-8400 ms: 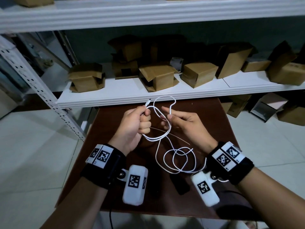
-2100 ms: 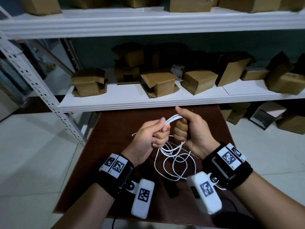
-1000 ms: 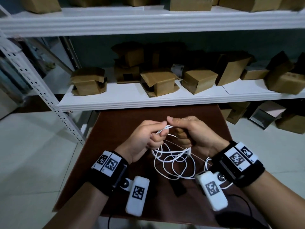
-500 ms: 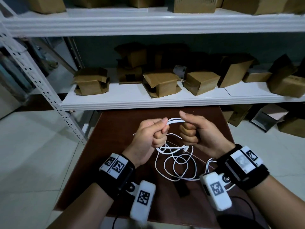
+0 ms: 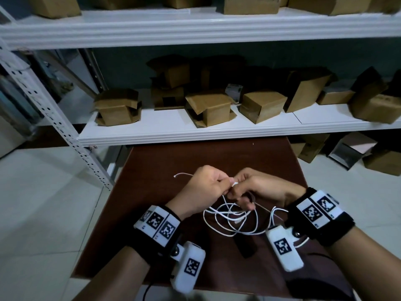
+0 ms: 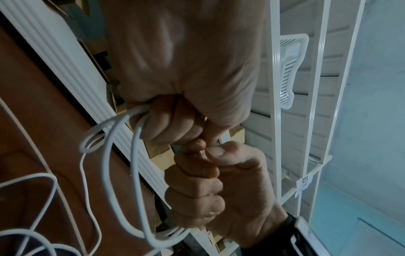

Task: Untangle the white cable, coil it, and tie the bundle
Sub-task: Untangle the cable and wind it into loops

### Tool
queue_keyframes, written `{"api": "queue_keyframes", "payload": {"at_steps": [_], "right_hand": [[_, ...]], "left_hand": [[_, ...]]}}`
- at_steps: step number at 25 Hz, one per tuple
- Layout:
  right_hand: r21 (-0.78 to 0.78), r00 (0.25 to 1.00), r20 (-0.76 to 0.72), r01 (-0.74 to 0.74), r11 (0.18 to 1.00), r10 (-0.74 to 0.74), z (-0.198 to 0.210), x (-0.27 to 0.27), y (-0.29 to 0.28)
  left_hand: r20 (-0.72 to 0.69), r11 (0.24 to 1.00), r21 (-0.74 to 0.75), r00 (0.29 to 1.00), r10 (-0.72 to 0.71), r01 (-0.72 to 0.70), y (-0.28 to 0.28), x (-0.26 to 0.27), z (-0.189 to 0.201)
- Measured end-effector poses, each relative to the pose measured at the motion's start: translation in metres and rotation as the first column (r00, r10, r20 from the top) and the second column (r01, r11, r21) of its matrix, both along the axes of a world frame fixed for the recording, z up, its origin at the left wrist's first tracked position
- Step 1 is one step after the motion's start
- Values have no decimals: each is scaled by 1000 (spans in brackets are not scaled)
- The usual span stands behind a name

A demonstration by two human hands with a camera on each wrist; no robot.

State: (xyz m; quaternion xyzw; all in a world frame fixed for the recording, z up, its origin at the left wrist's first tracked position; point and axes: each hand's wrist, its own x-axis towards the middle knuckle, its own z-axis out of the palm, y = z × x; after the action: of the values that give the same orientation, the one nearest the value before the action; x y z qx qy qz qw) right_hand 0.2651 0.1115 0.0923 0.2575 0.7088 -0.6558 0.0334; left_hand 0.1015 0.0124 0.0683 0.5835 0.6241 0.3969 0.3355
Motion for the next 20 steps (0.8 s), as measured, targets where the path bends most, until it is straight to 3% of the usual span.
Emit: {"api": "queue_keyframes", "payload": {"at_steps": [1,3,6,10,16,20], "right_hand": [[17,998,13,58,998,-58,0,-2,-3],[5,980,-29,197,980,-197,0,-10,-8],[-136,941,-144,287,948,-305,1,-20,-14],[-215,885,-213,370,904,-414,9,-26,-20],[-459,772,-283,413,787,-570,12,-27,-12],[-371,806,-249,433,821,-537,19,-21,-7]], "left_hand": [[1,1000,-20,1000,8,-8,1,0,-1],[177,997,-70,983,41,-29,2,-3,0],[488,991,-130,868,94,-34,0,-4,12],[706,989,-151,700,112,-7,-2,-13,21],[833,996,-4,552,-44,85,-6,-20,10],[776,998,46,627,-68,52,-4,-19,9]]}}
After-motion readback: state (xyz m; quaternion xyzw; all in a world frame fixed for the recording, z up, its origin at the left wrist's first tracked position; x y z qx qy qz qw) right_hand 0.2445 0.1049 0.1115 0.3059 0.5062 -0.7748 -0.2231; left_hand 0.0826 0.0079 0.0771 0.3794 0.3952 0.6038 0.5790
